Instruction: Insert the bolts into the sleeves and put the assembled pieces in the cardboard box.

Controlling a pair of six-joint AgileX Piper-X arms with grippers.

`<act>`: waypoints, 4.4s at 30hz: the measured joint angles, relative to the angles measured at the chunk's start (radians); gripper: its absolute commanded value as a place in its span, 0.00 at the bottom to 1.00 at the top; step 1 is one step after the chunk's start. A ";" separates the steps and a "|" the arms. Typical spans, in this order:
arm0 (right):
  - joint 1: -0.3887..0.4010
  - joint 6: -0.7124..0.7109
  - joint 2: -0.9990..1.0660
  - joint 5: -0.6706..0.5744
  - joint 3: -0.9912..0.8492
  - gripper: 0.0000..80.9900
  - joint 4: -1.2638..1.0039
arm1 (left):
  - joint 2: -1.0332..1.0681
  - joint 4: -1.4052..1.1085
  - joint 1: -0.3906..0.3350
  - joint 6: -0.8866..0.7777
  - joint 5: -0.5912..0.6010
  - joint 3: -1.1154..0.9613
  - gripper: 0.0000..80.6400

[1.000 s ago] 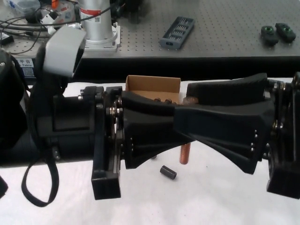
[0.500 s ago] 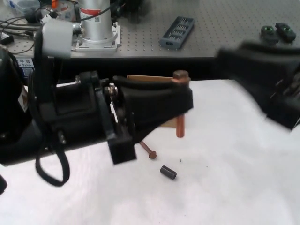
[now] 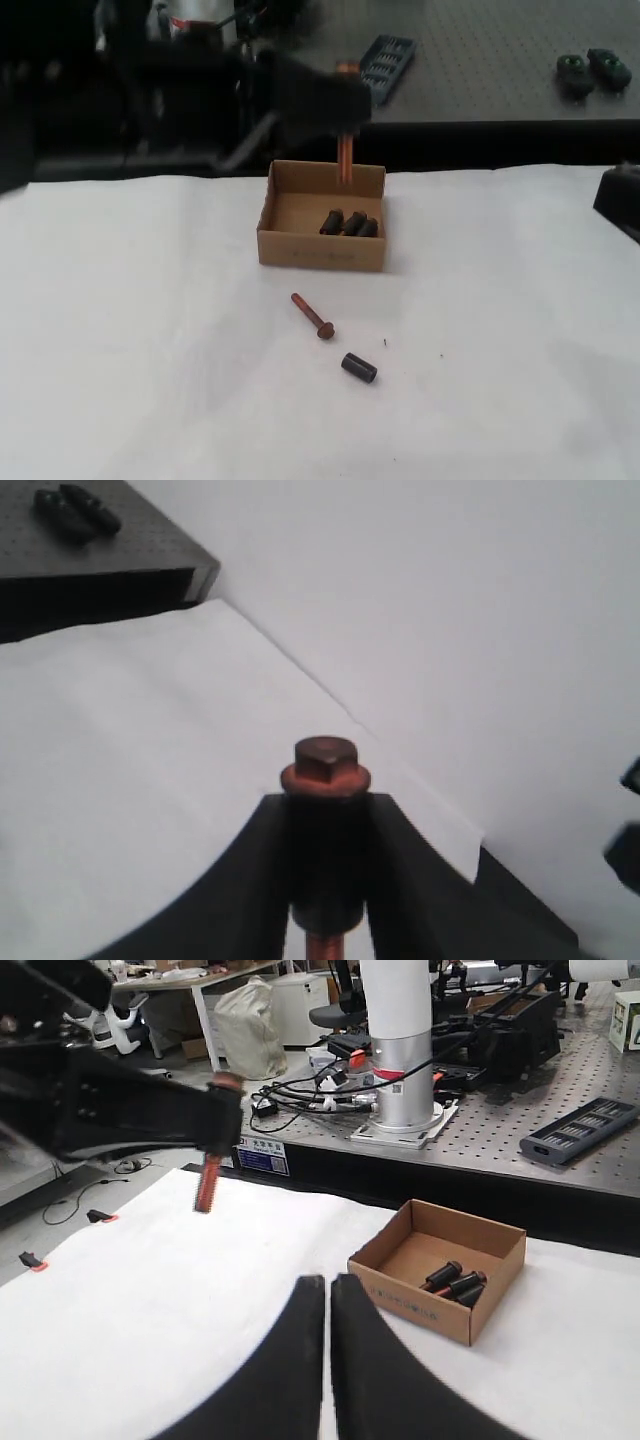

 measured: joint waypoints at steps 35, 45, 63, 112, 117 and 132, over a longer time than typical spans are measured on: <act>0.000 0.000 0.000 0.000 0.000 0.03 0.005 | 0.855 0.669 0.084 0.261 -0.264 -1.031 0.01; 0.000 0.000 0.000 0.000 0.000 0.03 0.005 | 0.953 0.570 0.084 0.279 -0.313 -1.079 0.01; 0.000 0.039 0.000 0.000 0.000 0.03 0.009 | 1.074 0.449 0.086 0.353 -0.417 -1.083 0.01; 0.000 0.039 0.000 0.000 0.000 0.03 0.069 | 1.146 0.600 0.086 0.338 -0.470 -1.086 0.03; 0.000 0.039 0.000 0.000 0.000 0.03 0.069 | 1.146 0.615 0.086 0.337 -0.433 -1.086 0.29; 0.000 0.040 0.000 0.000 0.000 0.03 0.070 | 1.146 0.591 0.086 0.337 -0.444 -1.088 0.32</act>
